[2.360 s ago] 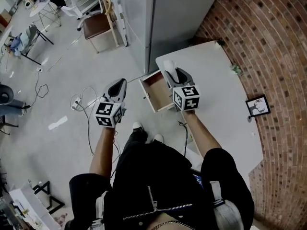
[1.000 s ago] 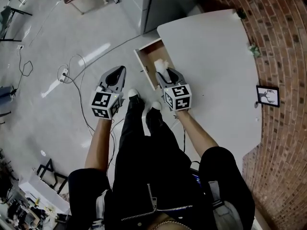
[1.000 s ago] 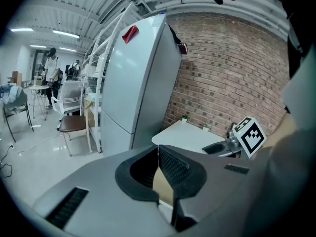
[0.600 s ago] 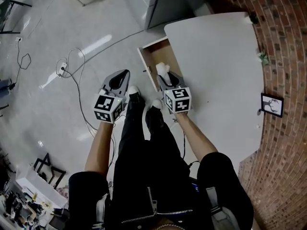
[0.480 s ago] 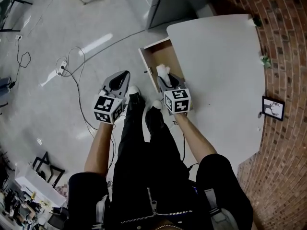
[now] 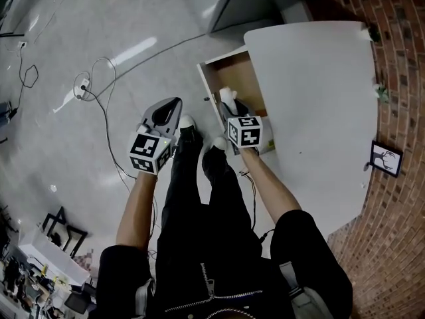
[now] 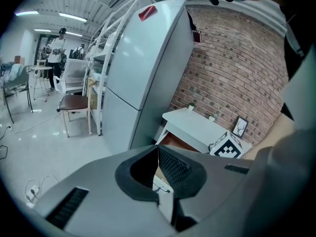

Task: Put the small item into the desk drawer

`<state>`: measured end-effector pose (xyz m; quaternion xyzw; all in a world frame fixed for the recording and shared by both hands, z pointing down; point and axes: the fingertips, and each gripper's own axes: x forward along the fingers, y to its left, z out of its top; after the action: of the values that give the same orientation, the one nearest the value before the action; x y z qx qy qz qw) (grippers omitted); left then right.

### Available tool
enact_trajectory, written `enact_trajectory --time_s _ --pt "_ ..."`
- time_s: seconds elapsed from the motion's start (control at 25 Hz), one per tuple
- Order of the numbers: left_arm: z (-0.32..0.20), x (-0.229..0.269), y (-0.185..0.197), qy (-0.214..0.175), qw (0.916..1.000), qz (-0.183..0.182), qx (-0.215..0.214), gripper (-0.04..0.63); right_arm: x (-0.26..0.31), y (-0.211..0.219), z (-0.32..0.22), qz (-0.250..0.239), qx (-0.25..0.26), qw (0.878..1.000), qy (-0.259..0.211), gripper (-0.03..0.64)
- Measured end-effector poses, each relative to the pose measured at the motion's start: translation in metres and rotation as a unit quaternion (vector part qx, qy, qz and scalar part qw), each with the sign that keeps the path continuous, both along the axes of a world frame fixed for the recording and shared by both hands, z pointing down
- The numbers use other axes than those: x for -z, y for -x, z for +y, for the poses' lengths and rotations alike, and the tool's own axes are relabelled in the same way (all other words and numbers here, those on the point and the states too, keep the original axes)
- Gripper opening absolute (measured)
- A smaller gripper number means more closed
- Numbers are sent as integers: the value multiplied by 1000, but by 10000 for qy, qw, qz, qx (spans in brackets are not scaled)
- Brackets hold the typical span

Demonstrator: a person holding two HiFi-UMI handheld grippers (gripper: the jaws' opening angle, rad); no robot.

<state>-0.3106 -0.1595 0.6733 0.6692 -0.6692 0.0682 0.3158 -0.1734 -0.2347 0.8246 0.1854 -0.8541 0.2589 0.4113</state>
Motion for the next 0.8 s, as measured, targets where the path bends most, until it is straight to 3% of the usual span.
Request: enact_trajectory --time_s 0.56,0.8 --pt "2 -52 -10 131 9994 272 -174 21 -91 13 -41 475 -531 9968 363 172" --pt "6 -74 -12 236 9988 405 -145 21 -129 10 -49 737 -353 9952 542 173"
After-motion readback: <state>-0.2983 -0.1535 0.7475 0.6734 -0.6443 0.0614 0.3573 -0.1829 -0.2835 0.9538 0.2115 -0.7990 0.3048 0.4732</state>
